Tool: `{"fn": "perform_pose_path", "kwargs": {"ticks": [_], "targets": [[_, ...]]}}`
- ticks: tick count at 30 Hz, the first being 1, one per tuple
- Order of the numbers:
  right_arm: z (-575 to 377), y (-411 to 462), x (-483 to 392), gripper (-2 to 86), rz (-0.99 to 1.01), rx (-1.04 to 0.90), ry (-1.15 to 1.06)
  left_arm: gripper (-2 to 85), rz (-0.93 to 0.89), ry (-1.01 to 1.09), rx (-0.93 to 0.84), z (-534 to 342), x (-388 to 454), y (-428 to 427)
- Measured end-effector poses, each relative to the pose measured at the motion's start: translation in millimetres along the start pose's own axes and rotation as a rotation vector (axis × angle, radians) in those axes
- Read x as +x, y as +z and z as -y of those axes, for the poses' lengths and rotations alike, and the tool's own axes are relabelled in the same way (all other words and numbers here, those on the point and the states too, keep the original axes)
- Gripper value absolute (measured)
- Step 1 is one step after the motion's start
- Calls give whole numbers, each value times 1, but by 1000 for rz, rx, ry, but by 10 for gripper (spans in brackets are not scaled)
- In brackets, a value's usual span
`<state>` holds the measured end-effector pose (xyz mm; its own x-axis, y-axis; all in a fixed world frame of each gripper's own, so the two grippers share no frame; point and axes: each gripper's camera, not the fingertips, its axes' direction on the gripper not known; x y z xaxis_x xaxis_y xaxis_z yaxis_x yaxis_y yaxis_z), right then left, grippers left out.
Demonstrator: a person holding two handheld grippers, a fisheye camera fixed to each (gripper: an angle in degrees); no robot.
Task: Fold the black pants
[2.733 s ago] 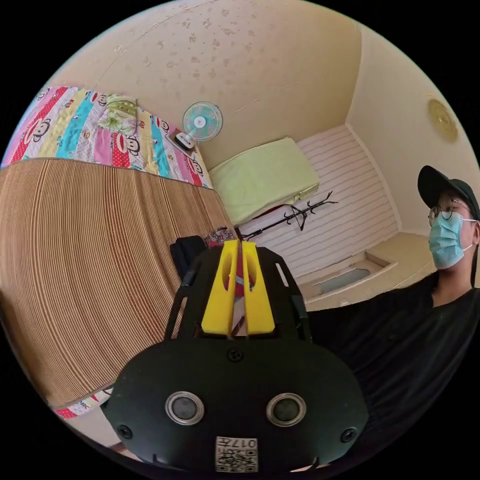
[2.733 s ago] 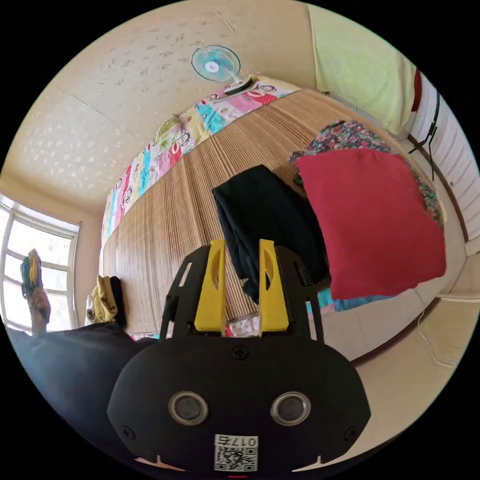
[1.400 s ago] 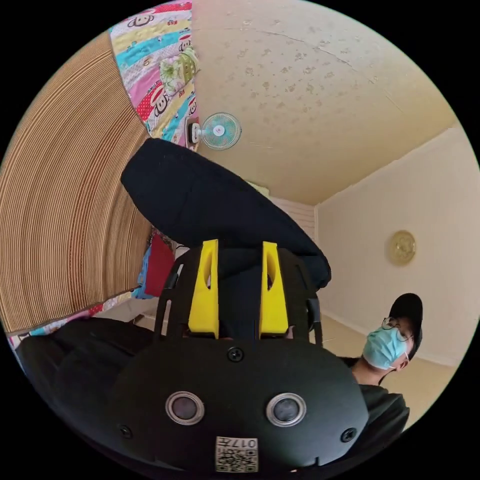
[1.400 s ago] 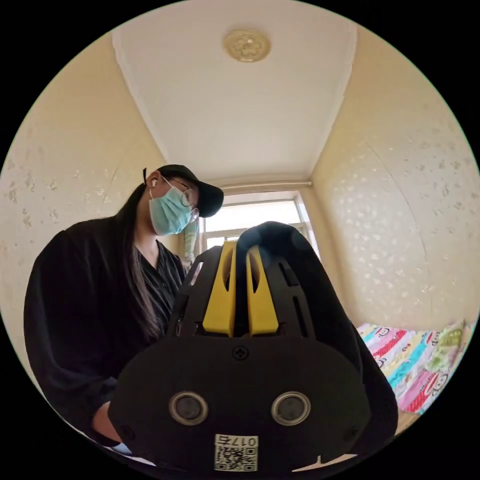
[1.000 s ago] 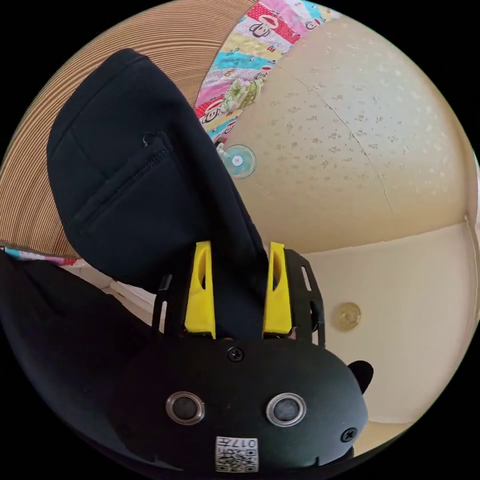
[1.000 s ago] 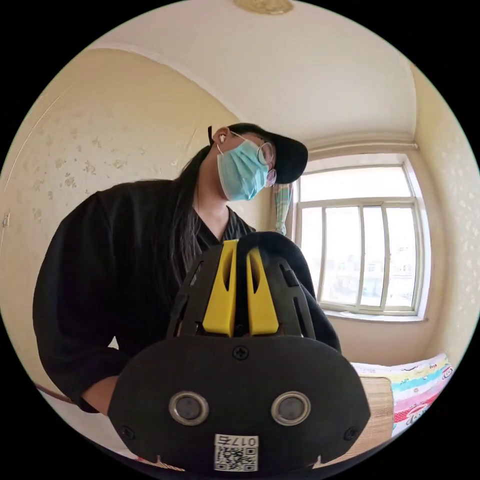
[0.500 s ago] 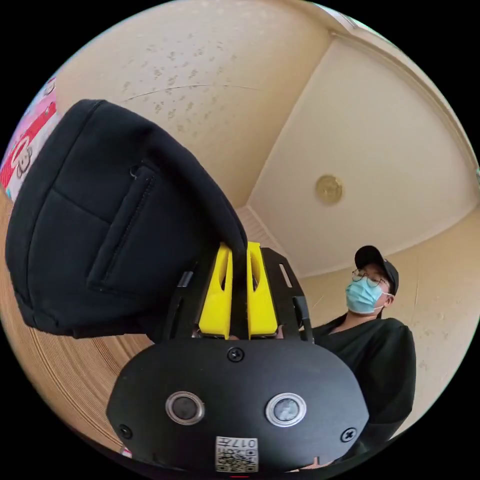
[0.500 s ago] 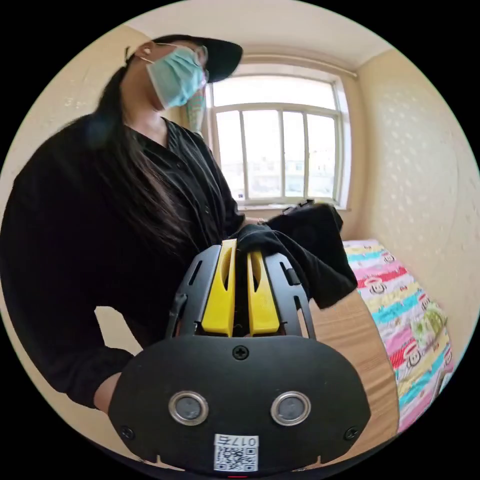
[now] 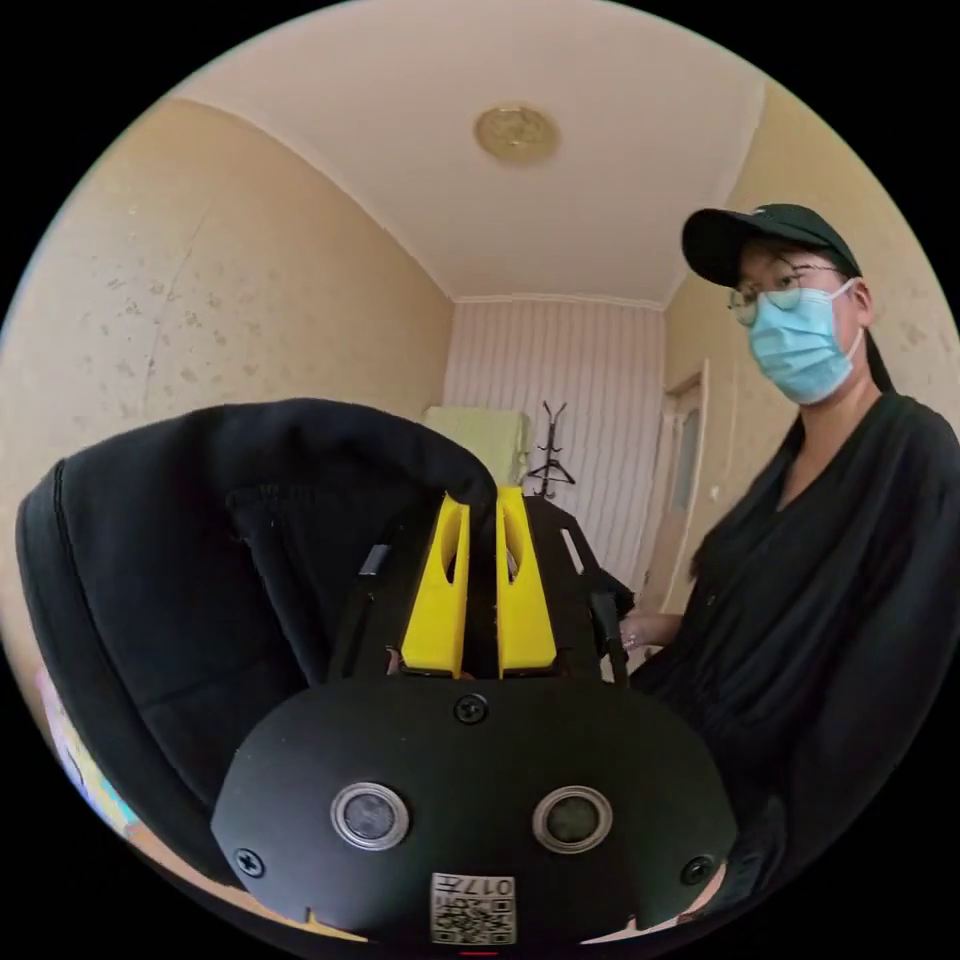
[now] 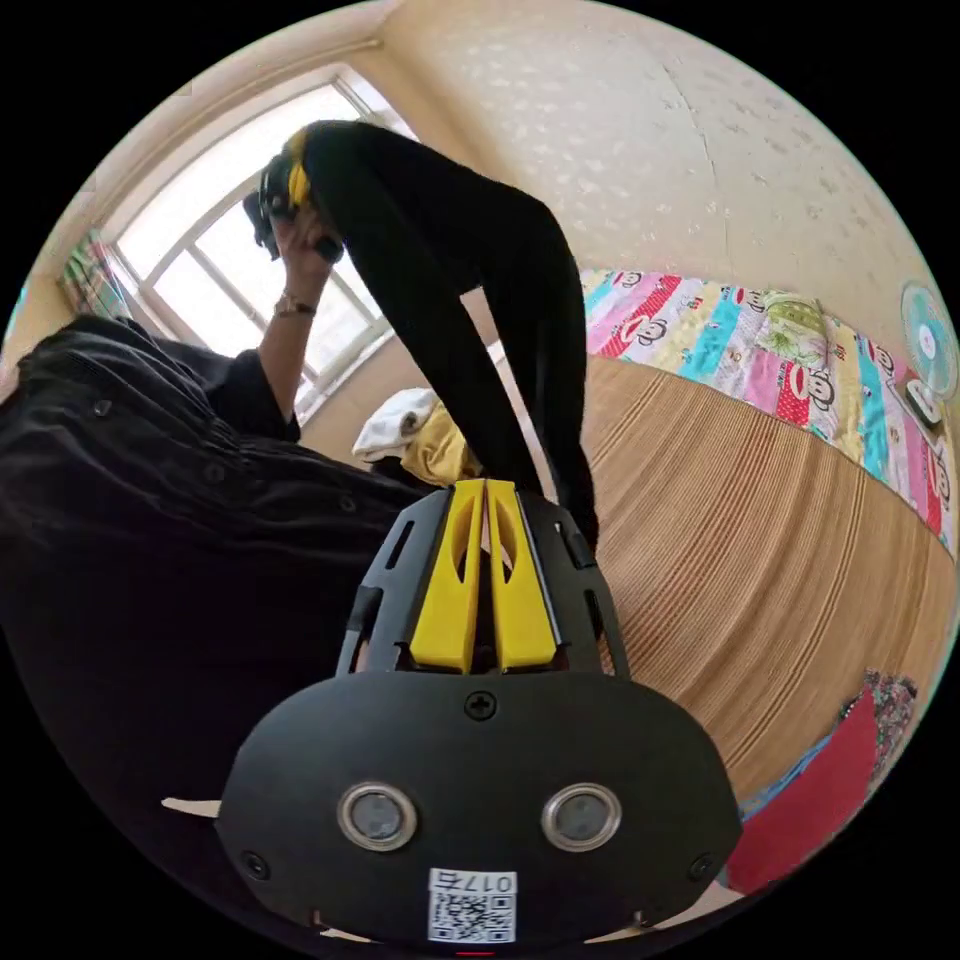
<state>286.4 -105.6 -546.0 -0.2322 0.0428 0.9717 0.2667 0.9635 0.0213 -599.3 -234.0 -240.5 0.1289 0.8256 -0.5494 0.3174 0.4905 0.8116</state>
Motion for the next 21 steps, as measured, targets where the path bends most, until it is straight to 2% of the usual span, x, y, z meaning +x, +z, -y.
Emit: {"fn": "perform_pose_path", "kwargs": {"ticks": [2,6,8,9,11,13,15,19,21], "targets": [[14,-37,32,52,108,90,52,43,-207,76,15,-6,35,23],[43,-66,94,108,257,105,174,41,-493,162,58,-15,80,56],[55,-57,142,115,583,38,214,40,-611,177,76,-22,103,74],[54,-53,154,115,647,38,237,40,-628,175,70,-24,108,79],[44,-38,192,126,923,64,299,41,-656,151,65,-33,127,92],[36,-35,209,136,1063,89,316,42,-688,126,72,-41,135,96],[33,-42,217,144,1078,78,313,42,-700,123,83,-48,146,93],[44,-91,233,149,753,-10,302,42,-686,132,104,-63,168,81],[51,-102,247,153,684,-50,320,42,-714,140,108,-69,176,83]]}}
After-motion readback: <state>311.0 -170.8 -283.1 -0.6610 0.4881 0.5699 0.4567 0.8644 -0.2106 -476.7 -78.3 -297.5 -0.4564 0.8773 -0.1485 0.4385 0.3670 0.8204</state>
